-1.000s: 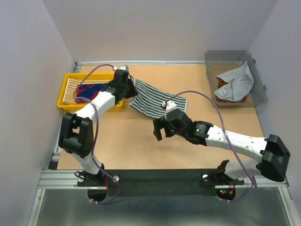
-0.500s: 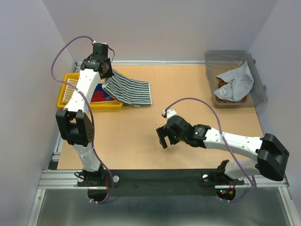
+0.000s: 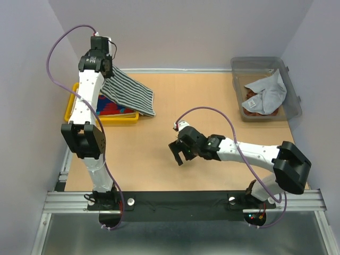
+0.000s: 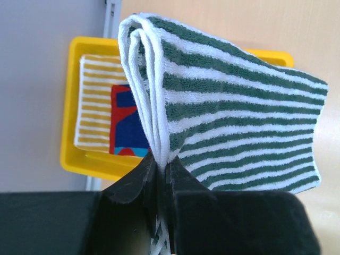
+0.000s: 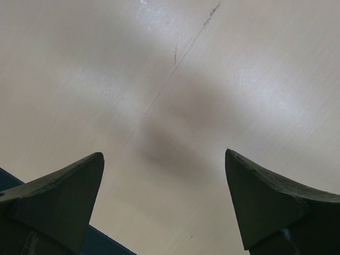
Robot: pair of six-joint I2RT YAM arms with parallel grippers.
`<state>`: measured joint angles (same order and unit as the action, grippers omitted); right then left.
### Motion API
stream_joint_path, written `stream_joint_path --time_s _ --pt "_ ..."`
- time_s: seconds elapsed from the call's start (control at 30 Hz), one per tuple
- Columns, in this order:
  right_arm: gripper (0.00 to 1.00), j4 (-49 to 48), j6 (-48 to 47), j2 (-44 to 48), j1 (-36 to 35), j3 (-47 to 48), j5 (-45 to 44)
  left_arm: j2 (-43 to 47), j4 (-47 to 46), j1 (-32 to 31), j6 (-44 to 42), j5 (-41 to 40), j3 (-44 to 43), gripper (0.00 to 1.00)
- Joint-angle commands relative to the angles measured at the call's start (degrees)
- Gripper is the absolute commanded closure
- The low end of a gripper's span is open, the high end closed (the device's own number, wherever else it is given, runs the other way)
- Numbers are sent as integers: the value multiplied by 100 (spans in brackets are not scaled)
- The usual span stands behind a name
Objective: Fold and stack the towels
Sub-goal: Neatly place the folded towel into the bin
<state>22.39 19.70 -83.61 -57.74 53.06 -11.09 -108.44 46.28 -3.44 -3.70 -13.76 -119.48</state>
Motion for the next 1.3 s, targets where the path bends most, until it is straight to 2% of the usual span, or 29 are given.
stream_joint_path --time_s 0.0,0.17,0.57,0.8,1.03,1.27 --pt "0 168 -142 -181 -10 477 -7 245 38 186 -578 -145 -514 100" --pt "0 222 -46 -278 -10 539 37 359 -128 248 -1018 -232 -234 100" --pt "0 503 -107 -454 -10 802 28 210 -207 555 -1317 -795 -295 100" --pt "0 626 -133 -612 -10 978 55 201 -453 582 -1606 -742 -67 100" --pt "0 705 -160 -744 -10 1049 98 -62 -840 608 -1686 -751 451 100" --pt "0 767 -239 -885 -10 1154 142 -422 -796 695 -1484 -1075 575 100"
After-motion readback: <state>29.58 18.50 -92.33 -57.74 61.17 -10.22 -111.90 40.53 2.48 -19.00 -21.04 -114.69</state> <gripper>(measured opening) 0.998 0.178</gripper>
